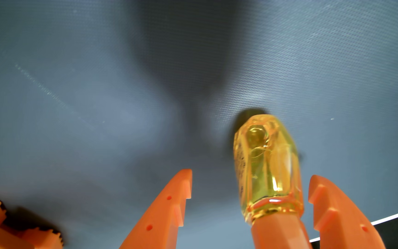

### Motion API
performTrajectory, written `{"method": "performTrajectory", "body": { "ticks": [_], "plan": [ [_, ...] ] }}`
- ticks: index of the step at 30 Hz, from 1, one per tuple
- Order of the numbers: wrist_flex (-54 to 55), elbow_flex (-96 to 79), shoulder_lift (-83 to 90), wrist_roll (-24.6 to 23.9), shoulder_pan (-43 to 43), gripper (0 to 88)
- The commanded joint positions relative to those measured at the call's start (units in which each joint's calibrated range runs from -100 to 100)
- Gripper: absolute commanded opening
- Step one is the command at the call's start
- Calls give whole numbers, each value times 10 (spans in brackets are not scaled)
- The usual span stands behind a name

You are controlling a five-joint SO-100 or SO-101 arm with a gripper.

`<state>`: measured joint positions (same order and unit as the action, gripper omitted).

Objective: Grab the eyedrops

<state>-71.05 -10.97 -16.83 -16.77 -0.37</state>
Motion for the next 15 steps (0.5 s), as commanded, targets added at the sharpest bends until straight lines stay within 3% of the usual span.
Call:
{"method": "performTrajectory", "body": {
  "ticks": [1,15],
  "plan": [
    [13,-2,2,3,-7,274],
    [35,-22,3,3,-13,272]
  ]
}}
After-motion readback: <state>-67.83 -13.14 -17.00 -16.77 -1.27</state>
